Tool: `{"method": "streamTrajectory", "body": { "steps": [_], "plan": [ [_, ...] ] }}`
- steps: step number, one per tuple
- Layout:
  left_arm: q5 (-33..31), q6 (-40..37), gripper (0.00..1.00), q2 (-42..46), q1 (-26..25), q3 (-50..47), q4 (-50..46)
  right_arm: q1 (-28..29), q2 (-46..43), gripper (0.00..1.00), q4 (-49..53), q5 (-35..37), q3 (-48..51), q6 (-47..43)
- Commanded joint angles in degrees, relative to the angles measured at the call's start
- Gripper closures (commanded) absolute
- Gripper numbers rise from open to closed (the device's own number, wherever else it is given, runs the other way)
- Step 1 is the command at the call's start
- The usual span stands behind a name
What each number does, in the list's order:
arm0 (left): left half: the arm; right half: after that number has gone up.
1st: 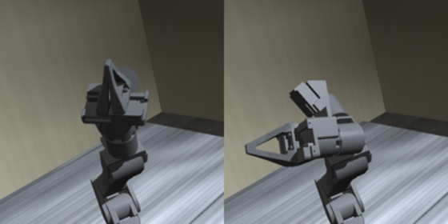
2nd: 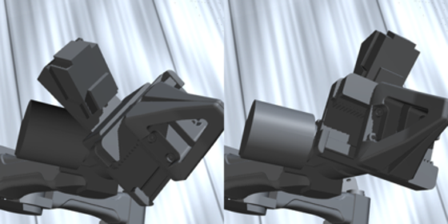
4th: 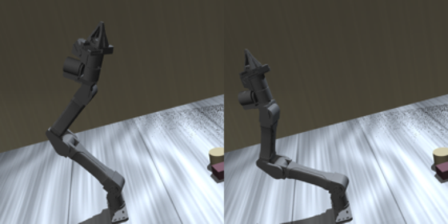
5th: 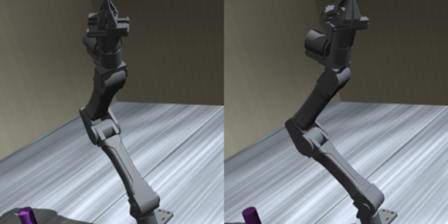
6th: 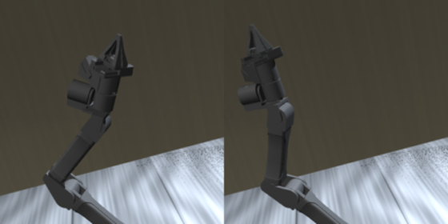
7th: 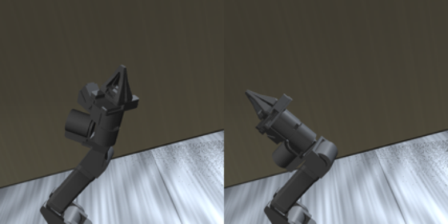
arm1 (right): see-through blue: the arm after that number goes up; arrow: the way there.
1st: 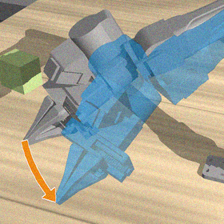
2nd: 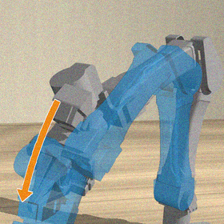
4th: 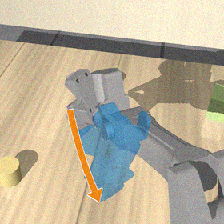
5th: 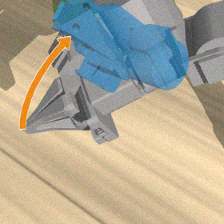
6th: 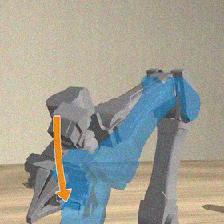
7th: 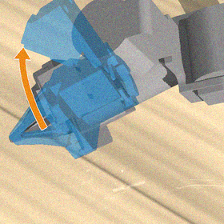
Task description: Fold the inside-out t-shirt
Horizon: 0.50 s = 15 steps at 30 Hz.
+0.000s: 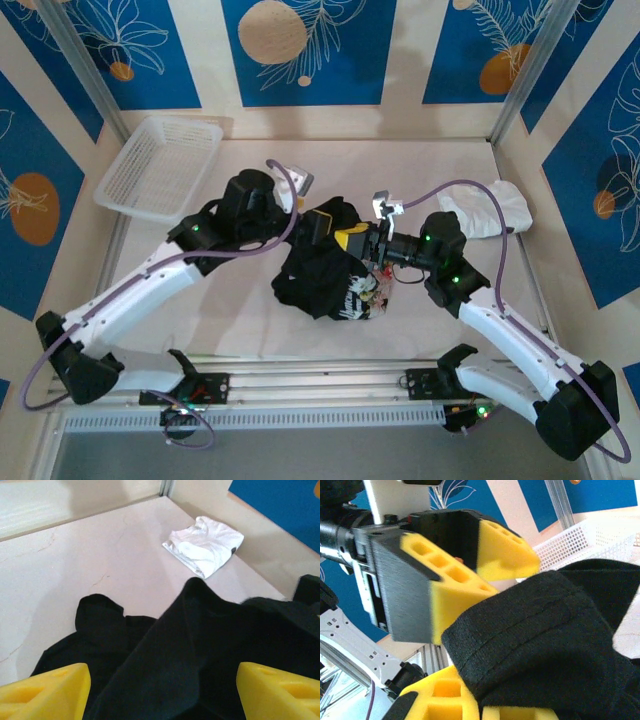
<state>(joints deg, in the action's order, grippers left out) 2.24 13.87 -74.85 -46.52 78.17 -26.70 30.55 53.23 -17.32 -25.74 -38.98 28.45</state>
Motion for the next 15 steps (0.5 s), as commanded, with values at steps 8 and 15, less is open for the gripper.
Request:
{"method": "streamTrajectory", "body": {
  "steps": [8, 15],
  "plan": [
    [-8.72, -1.63, 0.77, -5.20, -0.33, 8.66, -10.71, 0.67, -3.97, 1.00, 5.33, 6.54, -1.41, -6.79],
    [6.62, 1.23, 1.00, 3.05, 3.90, 4.72, -9.16, 1.96, -11.26, 1.00, 7.64, 16.41, 1.18, -13.36]
  ]
}}
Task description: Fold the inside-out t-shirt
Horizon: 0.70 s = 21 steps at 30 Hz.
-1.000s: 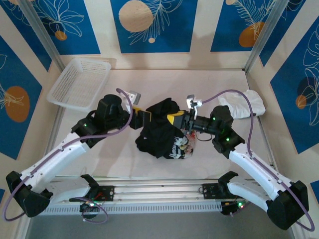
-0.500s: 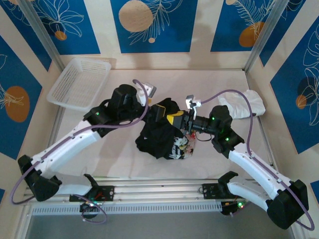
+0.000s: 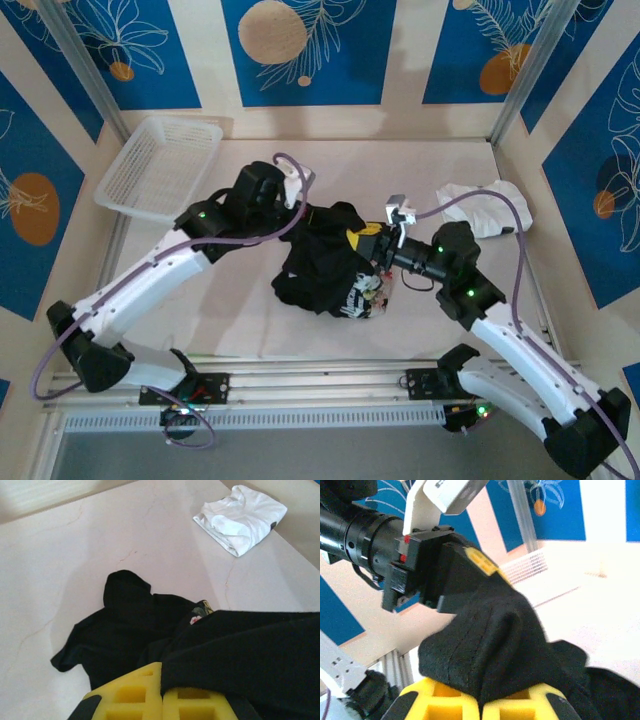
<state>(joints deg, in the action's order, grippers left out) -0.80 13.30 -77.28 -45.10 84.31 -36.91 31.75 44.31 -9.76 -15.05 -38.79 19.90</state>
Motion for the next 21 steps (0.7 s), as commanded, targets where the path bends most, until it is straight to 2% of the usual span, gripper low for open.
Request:
{"method": "streamTrajectory", "body": {
  "steps": [1, 5, 8, 11, 16, 21],
  "plan": [
    [13.94, 2.82, 1.00, 6.83, 3.53, -2.56, 2.59, 0.94, -2.60, 1.00, 0.06, 6.20, 1.21, -5.30],
    [29.31, 8.26, 1.00, 12.59, 8.88, -6.22, 8.59, 1.49, -2.33, 1.00, 2.60, 8.79, 0.39, -6.91],
    [35.80, 12.04, 1.00, 15.79, 12.05, -8.11, 12.55, 1.51, -1.07, 1.00, 6.25, 11.67, -1.58, -6.95],
    [41.55, 15.72, 1.00, 16.31, 12.51, -10.61, 18.33, 1.67, 1.57, 0.99, 8.91, 10.01, -3.85, -6.31],
    [41.43, 16.06, 1.00, 14.15, 12.45, -11.54, 19.34, 2.50, 5.60, 0.87, 14.42, 7.98, -7.53, -7.93],
    [40.69, 14.91, 1.00, 12.53, 12.27, -11.54, 18.67, 5.59, 6.69, 0.66, 19.81, 11.45, -11.10, -14.09]
  ]
}}
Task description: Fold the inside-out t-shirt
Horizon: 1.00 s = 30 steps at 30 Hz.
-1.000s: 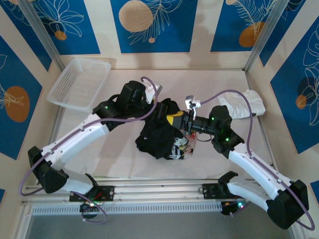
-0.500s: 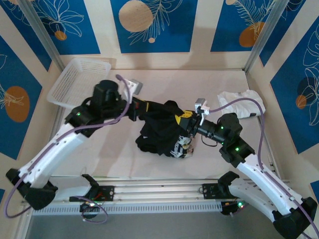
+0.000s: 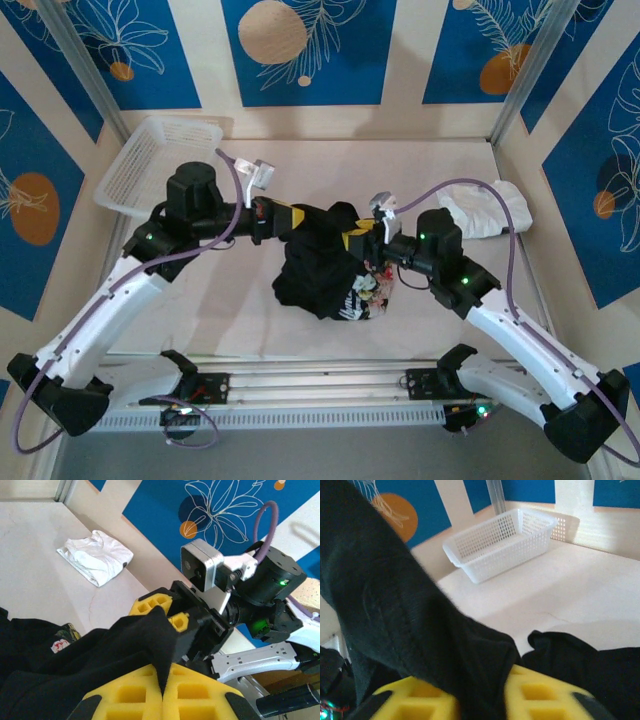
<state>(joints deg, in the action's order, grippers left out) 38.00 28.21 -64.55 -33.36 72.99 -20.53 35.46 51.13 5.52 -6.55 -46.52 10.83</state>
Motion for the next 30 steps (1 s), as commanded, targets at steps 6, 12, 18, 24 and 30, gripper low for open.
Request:
{"method": "streamTrajectory", "body": {
  "steps": [6, 12, 18, 24, 30],
  "plan": [
    [1.55, -1.66, 1.00, -1.21, 0.22, -0.04, 0.45, 4.82, 2.66, 0.50, 5.18, 8.66, -6.34, -9.75],
    [1.12, -2.98, 1.00, -1.63, -0.02, 0.30, -0.88, 5.49, 7.73, 0.43, 2.50, 4.87, -9.56, -10.23],
    [-8.94, -5.42, 1.00, -1.21, 0.29, 1.19, -5.85, 4.74, 12.12, 0.93, -1.06, -6.37, -10.66, -3.93],
    [-26.11, -7.49, 0.95, -1.43, 0.90, 0.73, -10.02, 4.09, 13.18, 1.00, -14.00, -16.63, -6.85, 11.71],
    [-33.51, -8.60, 0.72, -2.35, 1.16, -0.16, -11.49, 4.10, 13.29, 1.00, -22.50, -13.57, -3.89, 23.97]
  ]
}}
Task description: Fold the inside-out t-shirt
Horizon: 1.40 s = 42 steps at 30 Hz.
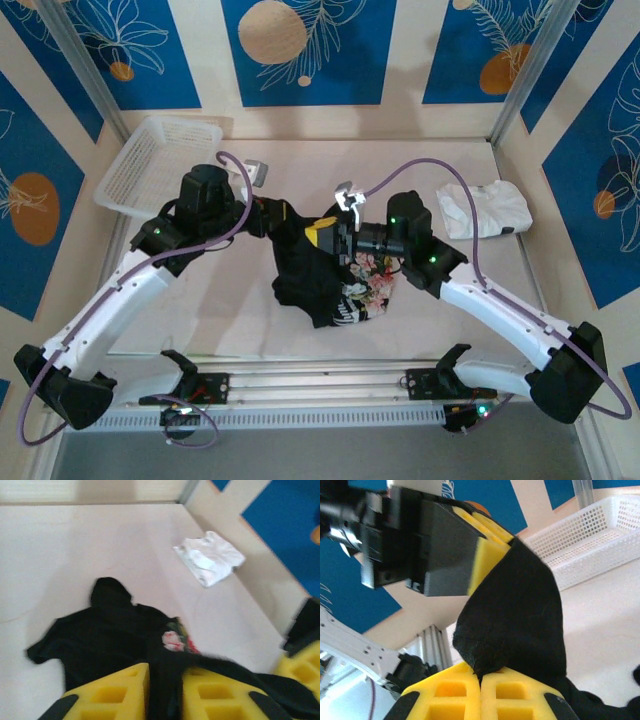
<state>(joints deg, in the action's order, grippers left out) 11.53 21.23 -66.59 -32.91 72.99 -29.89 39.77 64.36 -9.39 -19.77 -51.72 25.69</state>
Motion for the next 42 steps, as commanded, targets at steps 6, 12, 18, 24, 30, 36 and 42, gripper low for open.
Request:
{"method": "streamTrajectory", "body": {
  "steps": [6, 12, 18, 24, 30, 36, 42],
  "plan": [
    [-10.32, -1.08, 0.50, 3.54, 0.71, -3.62, -2.85, -0.30, 0.07, 1.00, -6.39, 3.70, 1.34, 9.76],
    [-3.09, 3.07, 0.25, 6.02, 0.03, -8.78, -2.27, -0.75, 0.06, 1.00, -5.57, 5.08, 0.93, 8.64],
    [0.98, 5.85, 0.20, 3.14, -1.29, -11.64, 0.22, -0.75, -0.10, 1.00, -5.64, 5.53, 0.89, 7.58],
    [2.38, 7.02, 0.39, 1.80, -1.28, -12.99, 1.09, -0.74, -2.19, 1.00, -3.83, 8.03, 1.42, 4.15],
    [5.00, 5.08, 0.68, 1.92, -0.30, -13.15, -2.28, -1.16, -6.32, 1.00, -0.76, 12.87, 2.02, -1.84],
    [11.00, 5.31, 0.92, 5.24, 1.00, -13.67, -0.24, -1.19, -7.57, 1.00, 1.31, 14.67, 2.43, -5.56],
    [14.11, 3.39, 0.92, 8.80, 1.50, -13.16, -0.05, -1.14, -6.92, 1.00, 5.18, 16.71, 1.58, -7.76]
  ]
}}
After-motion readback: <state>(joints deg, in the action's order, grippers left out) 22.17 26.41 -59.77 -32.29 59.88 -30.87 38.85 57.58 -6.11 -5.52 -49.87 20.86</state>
